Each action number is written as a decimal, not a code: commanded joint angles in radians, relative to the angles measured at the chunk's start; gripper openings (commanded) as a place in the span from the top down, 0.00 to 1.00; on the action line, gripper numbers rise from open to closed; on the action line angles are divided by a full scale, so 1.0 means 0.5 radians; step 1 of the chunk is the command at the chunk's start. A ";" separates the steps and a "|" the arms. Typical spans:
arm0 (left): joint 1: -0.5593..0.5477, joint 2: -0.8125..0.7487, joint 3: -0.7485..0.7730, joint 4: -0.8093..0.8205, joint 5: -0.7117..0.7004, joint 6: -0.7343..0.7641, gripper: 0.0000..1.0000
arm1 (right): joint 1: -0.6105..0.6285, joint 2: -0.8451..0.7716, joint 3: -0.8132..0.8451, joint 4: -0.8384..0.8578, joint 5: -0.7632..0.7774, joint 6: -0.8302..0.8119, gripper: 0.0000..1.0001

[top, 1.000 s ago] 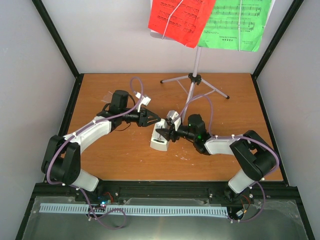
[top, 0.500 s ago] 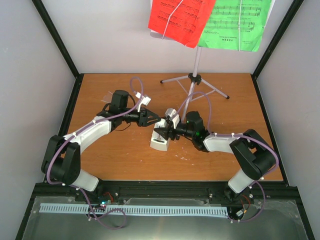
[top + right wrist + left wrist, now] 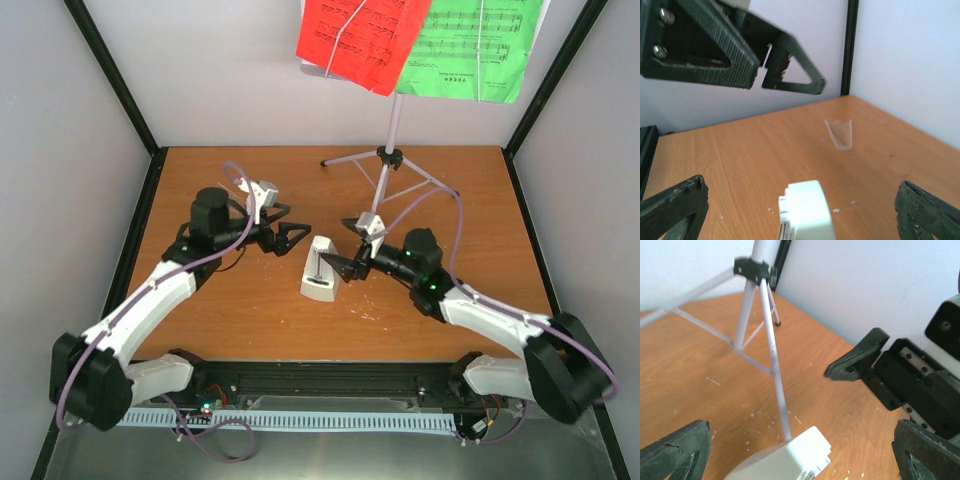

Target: Pack up the instrument practice props

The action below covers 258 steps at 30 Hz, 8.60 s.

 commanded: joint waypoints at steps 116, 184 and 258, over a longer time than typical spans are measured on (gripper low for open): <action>1.107 1.909 1.320 -0.589 -1.212 -0.480 0.42 | -0.026 -0.945 -0.324 -0.719 0.790 0.532 0.00; 1.002 0.899 0.388 -0.584 -0.726 -0.428 1.00 | -0.025 -1.102 -0.429 -0.616 0.808 0.629 0.00; 0.591 -0.142 -0.198 -1.135 0.733 -1.791 1.00 | 1.165 0.844 0.390 0.879 1.621 -1.904 0.30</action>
